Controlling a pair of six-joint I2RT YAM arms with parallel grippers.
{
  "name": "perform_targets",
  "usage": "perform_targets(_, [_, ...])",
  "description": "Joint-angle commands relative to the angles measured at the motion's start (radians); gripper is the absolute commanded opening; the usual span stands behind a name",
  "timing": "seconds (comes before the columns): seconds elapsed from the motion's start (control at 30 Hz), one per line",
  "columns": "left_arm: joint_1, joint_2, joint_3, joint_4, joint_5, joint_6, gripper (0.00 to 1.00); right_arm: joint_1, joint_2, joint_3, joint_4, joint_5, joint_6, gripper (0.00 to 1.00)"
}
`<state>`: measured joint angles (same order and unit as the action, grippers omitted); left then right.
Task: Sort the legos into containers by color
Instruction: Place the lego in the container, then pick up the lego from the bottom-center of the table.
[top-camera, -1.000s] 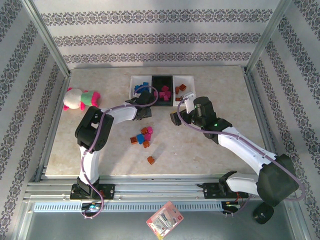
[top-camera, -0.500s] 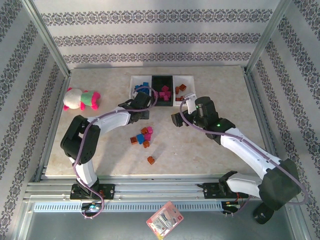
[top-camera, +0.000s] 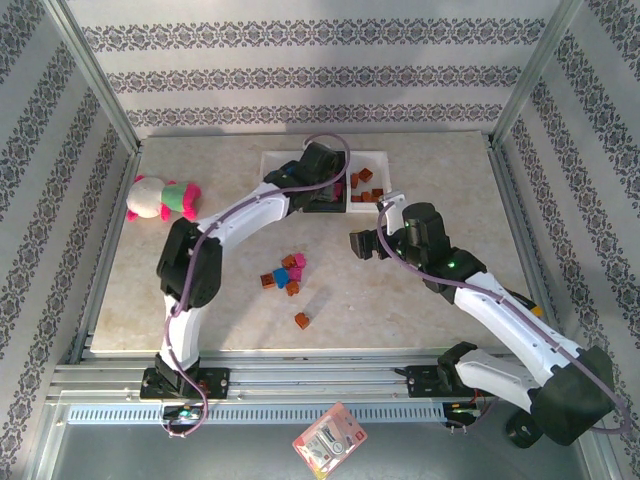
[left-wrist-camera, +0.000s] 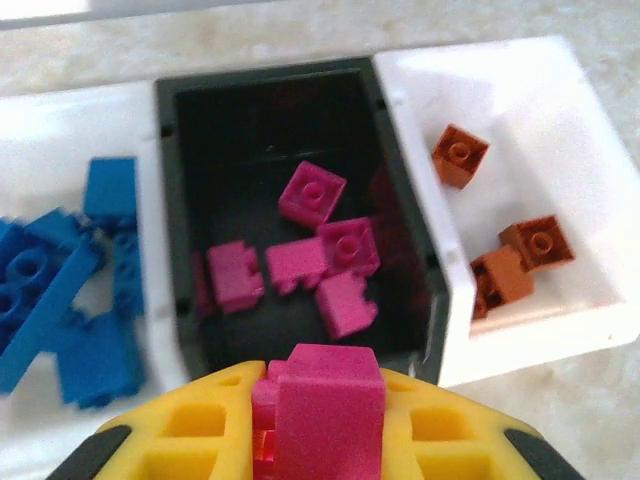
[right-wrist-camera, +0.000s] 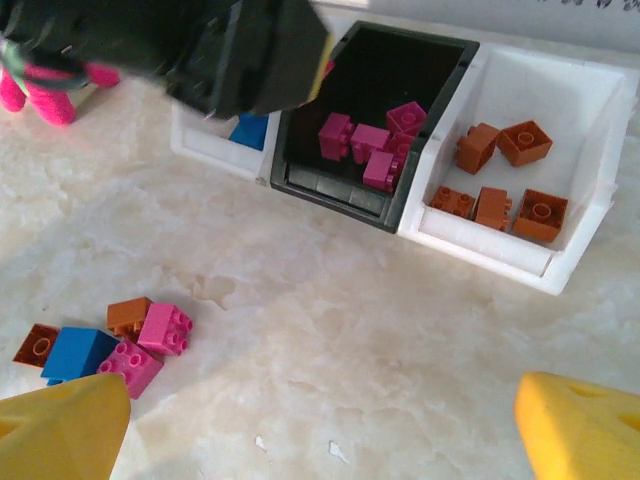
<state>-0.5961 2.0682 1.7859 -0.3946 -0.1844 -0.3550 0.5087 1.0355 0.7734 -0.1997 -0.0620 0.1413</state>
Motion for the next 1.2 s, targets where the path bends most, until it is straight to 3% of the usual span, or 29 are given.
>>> perform_targets(0.0, [0.028,0.108,0.137,-0.118,0.028,0.047,0.10,0.014,0.001,-0.017,0.000,-0.010,0.038,0.98])
perform_targets(0.1, [0.041,0.210,0.286,-0.175,0.039,0.056,0.11,0.014,0.011,-0.020,0.003,-0.008,0.050,0.98])
perform_targets(0.17, [0.049,0.274,0.387,-0.226,0.042,0.058,0.18,0.010,0.020,-0.027,0.005,-0.011,0.066,0.97])
perform_targets(0.3, [0.051,0.289,0.468,-0.265,0.051,0.066,0.58,0.010,0.040,-0.024,-0.019,-0.031,0.087,0.96])
perform_targets(0.4, [0.051,0.224,0.429,-0.248,0.050,0.064,0.76,0.031,0.053,-0.025,-0.028,-0.047,0.096,0.96])
perform_targets(0.63, [0.055,-0.063,0.108,-0.124,-0.004,0.060,0.99,0.194,0.126,-0.010,-0.055,-0.044,0.170,0.94])
perform_targets(0.93, [0.167,-0.424,-0.350,-0.024,-0.019,-0.046,0.99,0.502,0.276,-0.012,-0.099,-0.009,0.302,0.94])
perform_targets(1.17, [0.258,-0.603,-0.566,-0.023,-0.050,-0.072,0.99,0.599,0.443,0.081,-0.141,-0.007,0.309,0.89])
